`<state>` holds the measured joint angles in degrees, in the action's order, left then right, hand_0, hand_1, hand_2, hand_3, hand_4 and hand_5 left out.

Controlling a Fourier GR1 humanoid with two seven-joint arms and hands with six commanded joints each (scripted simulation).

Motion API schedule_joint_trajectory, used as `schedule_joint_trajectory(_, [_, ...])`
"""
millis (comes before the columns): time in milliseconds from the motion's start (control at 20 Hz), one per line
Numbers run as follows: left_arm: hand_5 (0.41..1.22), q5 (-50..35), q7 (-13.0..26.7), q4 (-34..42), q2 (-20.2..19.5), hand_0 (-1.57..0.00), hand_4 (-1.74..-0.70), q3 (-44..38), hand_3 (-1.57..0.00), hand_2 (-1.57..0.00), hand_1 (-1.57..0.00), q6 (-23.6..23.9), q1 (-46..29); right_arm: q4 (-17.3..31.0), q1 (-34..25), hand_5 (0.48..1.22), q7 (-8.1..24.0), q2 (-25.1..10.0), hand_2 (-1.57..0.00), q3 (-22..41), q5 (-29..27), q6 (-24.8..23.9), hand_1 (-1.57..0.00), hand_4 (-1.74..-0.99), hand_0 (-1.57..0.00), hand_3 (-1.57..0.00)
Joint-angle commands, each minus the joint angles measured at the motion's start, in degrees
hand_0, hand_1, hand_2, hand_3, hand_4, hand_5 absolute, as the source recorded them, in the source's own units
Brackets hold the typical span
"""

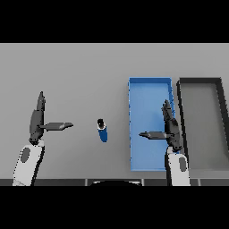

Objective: Pick up the blue pipe and place it into the blue bin.

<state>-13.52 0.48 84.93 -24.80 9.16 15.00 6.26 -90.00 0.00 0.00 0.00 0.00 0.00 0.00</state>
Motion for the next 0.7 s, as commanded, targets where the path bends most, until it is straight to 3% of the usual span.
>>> schedule_joint_trajectory(0, [0.586, 0.0, -0.3, 0.1, 0.1, 0.0, -1.01, 0.0, 0.0, 0.0, 0.0, 0.1, -0.1, 0.0, 0.1, 0.603, 0.0, 0.0, 0.0, 0.0, -0.1, 0.0, 0.0, -1.222, 0.0, 0.0])
schedule_joint_trajectory(250, [0.586, 0.2, -0.8, 1.6, -0.2, 0.0, -1.01, 0.3, 0.0, 0.0, 0.0, 0.2, -1.1, -0.2, 0.3, 0.603, 0.0, -0.1, 0.0, -0.1, -0.4, 0.2, 0.0, -1.222, 0.0, 0.0])
schedule_joint_trajectory(350, [0.588, 1.1, -6.3, 2.6, -6.1, 0.0, -1.01, 3.2, 0.0, 0.0, 0.0, -9.1, -4.2, -3.4, 3.6, 0.603, -5.3, -5.7, 0.0, 2.3, 3.6, 3.5, 0.0, -1.227, 0.0, 0.0])
schedule_joint_trajectory(450, [0.588, 1.8, -7.3, 2.0, -7.9, 0.0, -1.01, 4.4, 0.0, 0.0, 0.0, -12.4, -4.4, -5.5, 5.8, 0.599, -6.1, -7.1, 0.0, 3.9, 5.5, 4.4, 0.0, -1.228, 0.0, 0.0])
schedule_joint_trajectory(650, [0.589, 1.3, -9.0, 3.1, -9.3, 0.0, -1.01, 4.9, 0.0, 0.0, 0.0, -14.9, -5.8, -7.1, 6.0, 0.593, -3.7, -7.7, 0.0, 4.6, 6.4, 4.4, 0.0, -1.226, 0.0, 0.0])
